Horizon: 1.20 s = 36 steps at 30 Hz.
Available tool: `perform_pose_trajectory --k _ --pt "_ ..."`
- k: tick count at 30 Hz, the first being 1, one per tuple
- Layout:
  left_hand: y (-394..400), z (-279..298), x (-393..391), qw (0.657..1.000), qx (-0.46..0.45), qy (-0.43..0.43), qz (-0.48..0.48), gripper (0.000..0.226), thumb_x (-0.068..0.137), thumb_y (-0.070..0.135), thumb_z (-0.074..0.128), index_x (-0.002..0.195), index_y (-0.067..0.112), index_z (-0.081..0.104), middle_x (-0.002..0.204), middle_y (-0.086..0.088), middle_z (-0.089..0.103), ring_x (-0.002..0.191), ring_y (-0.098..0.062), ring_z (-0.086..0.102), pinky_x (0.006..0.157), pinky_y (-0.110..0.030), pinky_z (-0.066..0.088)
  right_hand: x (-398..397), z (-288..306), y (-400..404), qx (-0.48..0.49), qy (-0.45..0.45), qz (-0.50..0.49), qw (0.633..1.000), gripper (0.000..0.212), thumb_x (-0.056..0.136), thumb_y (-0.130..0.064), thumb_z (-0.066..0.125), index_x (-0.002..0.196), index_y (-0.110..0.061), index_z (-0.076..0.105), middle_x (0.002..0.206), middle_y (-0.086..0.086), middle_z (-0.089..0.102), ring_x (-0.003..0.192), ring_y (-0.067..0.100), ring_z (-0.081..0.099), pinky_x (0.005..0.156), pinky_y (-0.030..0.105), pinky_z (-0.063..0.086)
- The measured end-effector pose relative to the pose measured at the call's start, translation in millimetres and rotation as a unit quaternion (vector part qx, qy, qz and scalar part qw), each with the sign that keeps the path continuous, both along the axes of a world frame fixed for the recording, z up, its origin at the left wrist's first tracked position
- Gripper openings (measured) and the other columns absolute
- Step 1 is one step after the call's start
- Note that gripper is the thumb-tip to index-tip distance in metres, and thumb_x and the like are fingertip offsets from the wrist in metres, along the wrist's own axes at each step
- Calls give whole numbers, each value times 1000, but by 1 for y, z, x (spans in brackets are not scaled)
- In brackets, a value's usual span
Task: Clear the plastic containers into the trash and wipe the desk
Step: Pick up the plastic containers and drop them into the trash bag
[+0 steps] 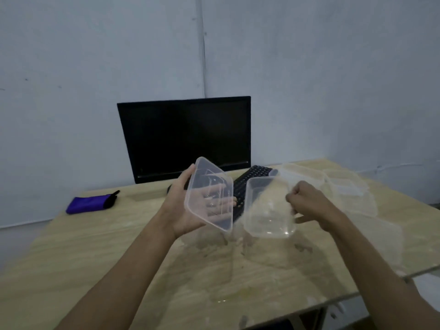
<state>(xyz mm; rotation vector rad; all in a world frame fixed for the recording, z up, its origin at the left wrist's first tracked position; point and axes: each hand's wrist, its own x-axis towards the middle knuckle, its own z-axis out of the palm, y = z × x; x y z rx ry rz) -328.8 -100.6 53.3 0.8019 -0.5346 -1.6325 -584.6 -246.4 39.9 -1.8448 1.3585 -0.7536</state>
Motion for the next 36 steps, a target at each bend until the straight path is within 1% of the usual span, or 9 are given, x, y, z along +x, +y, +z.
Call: perform_pose_trajectory --k 6,11,15,18,20,23,27,30,36 --pt "23 -2 30 996 7 39 83 78 89 53 67 137 -7 54 140 -36 54 133 -51 52 114 -62 37 74 -11 9 52 -101 56 992 6 98 -17 50 94 -12 48 97 14 58 78 23 59 57 37 61" --pt "33 -6 58 967 21 -115 226 32 99 2 53 126 -14 61 125 -32 67 102 -35 74 75 -37 65 122 -14 30 76 -155 81 982 5 100 -10 49 96 -13 50 99 16 60 81 24 61 58 36 61" --pt "51 -6 76 906 10 -294 303 27 91 6 73 113 -10 71 100 -19 76 88 -26 75 66 -25 61 150 -17 49 128 -218 144 957 6 101 -9 51 97 -13 53 99 15 60 87 28 65 75 52 64" --pt "59 -11 83 813 21 -469 344 27 84 25 84 97 3 76 84 -7 71 81 -21 66 66 -28 56 163 -21 62 169 -276 183 928 2 104 -12 53 103 -13 55 92 10 59 70 17 65 58 33 56" --pt "62 -16 85 791 15 -493 363 33 81 33 86 94 6 73 85 -5 69 80 -18 62 69 -31 52 170 -24 70 208 -318 206 902 2 104 -14 55 103 -15 55 86 7 57 62 13 61 56 29 49" --pt "65 -21 85 801 2 -474 366 43 79 36 86 108 10 67 100 -1 72 89 -16 68 74 -29 55 182 -25 83 255 -376 233 860 4 104 -12 55 103 -16 54 96 13 61 73 21 68 59 36 56" --pt "64 -27 83 812 -31 -469 346 53 83 37 83 127 25 57 115 1 70 98 -14 71 79 -33 60 196 -24 98 272 -412 231 839 4 107 -13 50 106 -15 53 125 21 65 116 39 67 88 60 59" --pt "64 -29 80 837 -53 -434 329 59 88 39 78 139 34 50 122 -3 70 98 -21 76 88 -47 62 202 -25 103 263 -414 214 845 4 108 -17 49 104 -16 51 127 18 66 118 38 66 92 57 58" --pt "68 -36 73 854 -88 -418 296 57 96 39 68 142 48 37 116 -11 72 94 -23 77 83 -45 63 204 -30 112 176 -399 198 878 25 108 -34 47 116 -10 46 124 7 66 111 23 68 95 48 58"
